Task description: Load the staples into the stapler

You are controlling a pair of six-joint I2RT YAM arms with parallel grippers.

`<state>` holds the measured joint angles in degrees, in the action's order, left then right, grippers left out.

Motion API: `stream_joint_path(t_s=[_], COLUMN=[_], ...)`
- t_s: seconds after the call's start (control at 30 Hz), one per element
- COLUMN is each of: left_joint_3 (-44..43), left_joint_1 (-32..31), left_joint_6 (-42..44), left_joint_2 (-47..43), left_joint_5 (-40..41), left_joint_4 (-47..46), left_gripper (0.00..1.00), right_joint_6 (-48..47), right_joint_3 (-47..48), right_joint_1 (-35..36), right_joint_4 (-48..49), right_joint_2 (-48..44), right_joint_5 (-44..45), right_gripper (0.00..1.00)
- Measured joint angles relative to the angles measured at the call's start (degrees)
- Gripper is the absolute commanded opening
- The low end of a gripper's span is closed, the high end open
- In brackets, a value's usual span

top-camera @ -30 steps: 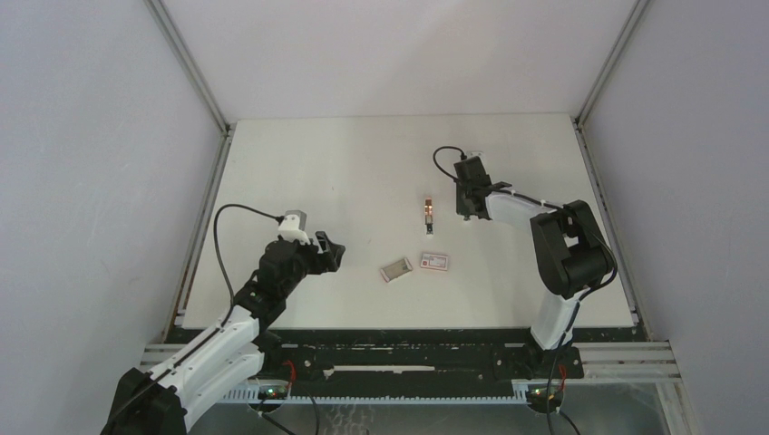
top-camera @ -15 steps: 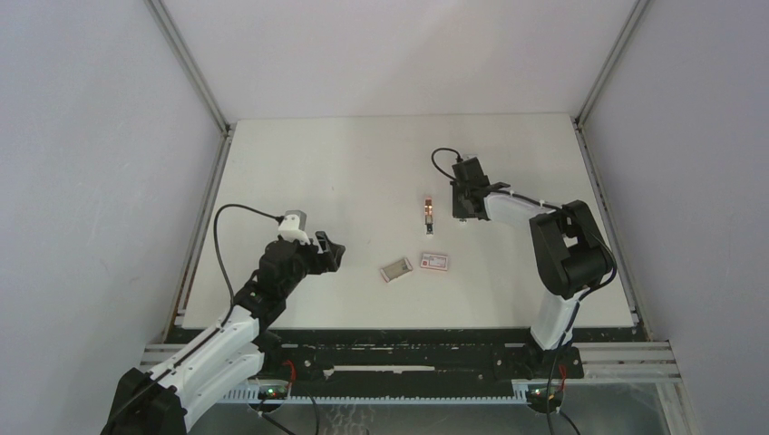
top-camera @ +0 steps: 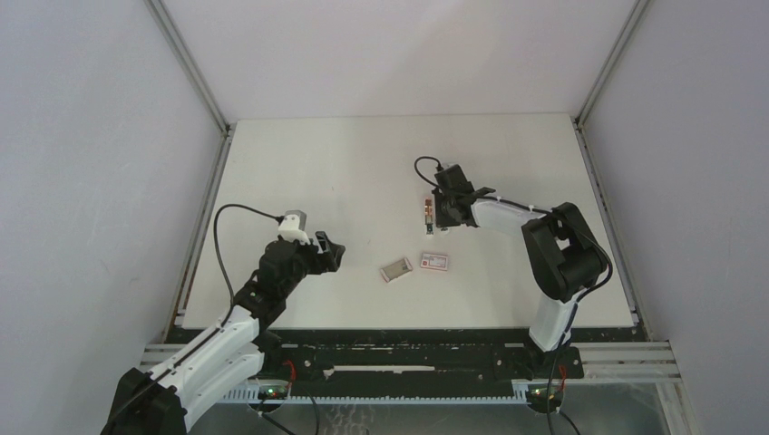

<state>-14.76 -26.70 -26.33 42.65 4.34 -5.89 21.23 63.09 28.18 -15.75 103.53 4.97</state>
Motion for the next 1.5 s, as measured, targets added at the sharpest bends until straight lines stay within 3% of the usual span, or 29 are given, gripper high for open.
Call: stream_joint_path(t_s=[0.3,0.5,0.87,1.5], left_joint_3=[0.0,0.0,0.0,0.0], left_joint_1=[0.0,0.0,0.0,0.0], left_joint_6=[0.0,0.0,0.0,0.0], left_joint_2=[0.0,0.0,0.0,0.0], left_joint_5=[0.0,0.0,0.0,0.0], left_joint_4=[0.0,0.0,0.0,0.0], left_gripper=[0.80,0.80,0.80,0.80], right_joint_6=[2.1,1.6,2.0,3.6], right_joint_3=[-1.4,-1.9,-2.8,-2.8], right_joint_1=[2.7,5.0,6.5,6.5], right_joint_4=[-1.0,-0.2,1.8,2.3], right_joint_2=[-3.8,-7.1,-5.5,-3.2], right_joint_5=[-0.6,5.2,14.1,15.5], right_gripper=[0.13,0.13,0.14,0.13])
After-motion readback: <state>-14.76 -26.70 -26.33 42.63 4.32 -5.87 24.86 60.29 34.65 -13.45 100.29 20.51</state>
